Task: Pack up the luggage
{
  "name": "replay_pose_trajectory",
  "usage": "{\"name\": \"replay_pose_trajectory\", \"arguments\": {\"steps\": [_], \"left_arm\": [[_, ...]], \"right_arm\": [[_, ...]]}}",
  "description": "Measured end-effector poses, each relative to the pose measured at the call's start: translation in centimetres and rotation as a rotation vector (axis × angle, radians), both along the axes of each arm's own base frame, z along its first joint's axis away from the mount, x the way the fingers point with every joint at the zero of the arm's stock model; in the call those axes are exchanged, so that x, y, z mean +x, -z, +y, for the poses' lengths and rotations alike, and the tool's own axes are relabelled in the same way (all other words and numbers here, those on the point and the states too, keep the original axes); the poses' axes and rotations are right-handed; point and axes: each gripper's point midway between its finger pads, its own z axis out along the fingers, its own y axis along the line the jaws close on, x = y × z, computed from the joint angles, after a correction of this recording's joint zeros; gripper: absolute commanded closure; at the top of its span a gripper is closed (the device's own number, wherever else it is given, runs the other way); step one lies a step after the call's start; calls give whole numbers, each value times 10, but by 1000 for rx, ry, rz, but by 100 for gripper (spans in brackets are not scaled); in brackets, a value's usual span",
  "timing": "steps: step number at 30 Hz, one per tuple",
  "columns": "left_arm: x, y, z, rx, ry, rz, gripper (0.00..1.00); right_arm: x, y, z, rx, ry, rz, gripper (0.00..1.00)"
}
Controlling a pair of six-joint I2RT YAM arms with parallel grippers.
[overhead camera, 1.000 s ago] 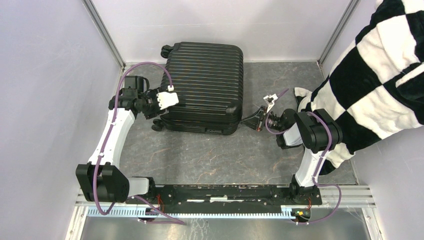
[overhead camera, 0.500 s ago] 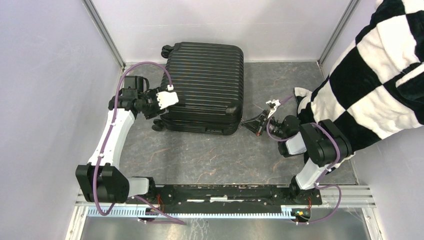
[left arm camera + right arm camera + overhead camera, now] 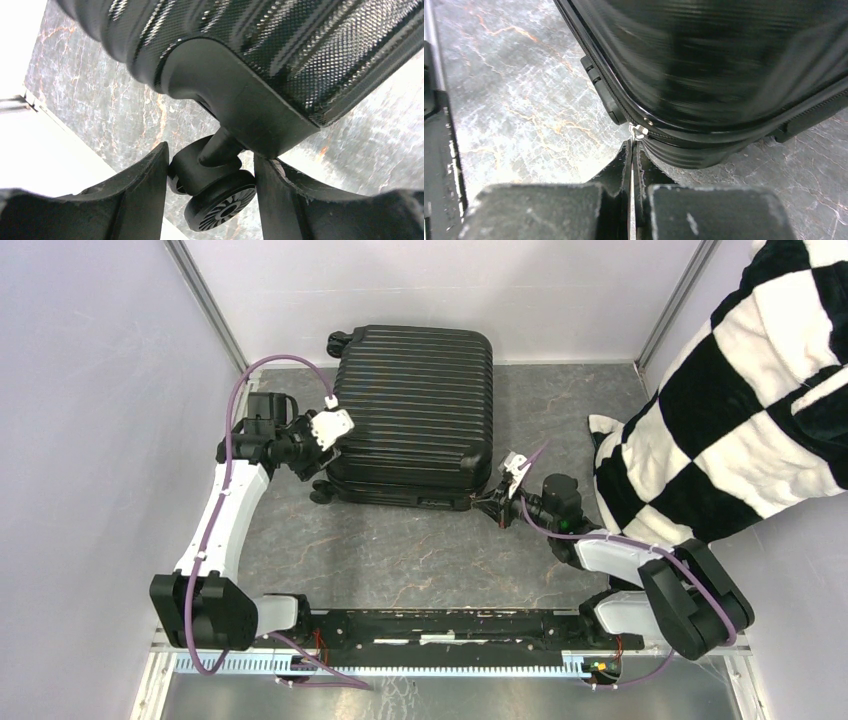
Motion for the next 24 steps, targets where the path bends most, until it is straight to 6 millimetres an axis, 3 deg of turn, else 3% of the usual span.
{"name": "replay_pose_trajectory", "arguments": {"steps": [4,7,11,15,16,17,18,19,20,24], "left_arm": [[-3,-6,-8,-86,-87,-15,98],[-6,-23,-13,-148,-164,-55,98],[-6,-49,-48,-285,-128,-115,98],[-15,-50,-74,-323,-69,-87,97],[-17,-49,-75,-320,-66,-81,91],[-19,-48,-75,-313,-66,-74,76],[-20,-47,-74,-300,-64,-68,31],[-21,-47,-72,-280,-59,-66,7],[-23,-49,-67,-247,-54,-59,1],[-28,-60,-44,-155,-31,-62,0]], "right_arm": [[-5,2,12,-47,33,-29,100],[-8,1,27,-78,54,-47,100],[-8,1,42,-116,96,-44,100],[-12,0,49,-129,147,-27,100],[-11,1,49,-131,162,-21,100],[-11,2,48,-132,183,-11,100],[-10,2,47,-132,200,-5,100],[-9,3,45,-133,216,0,100],[-8,3,44,-132,231,5,100],[-6,1,40,-117,272,18,100]]}}
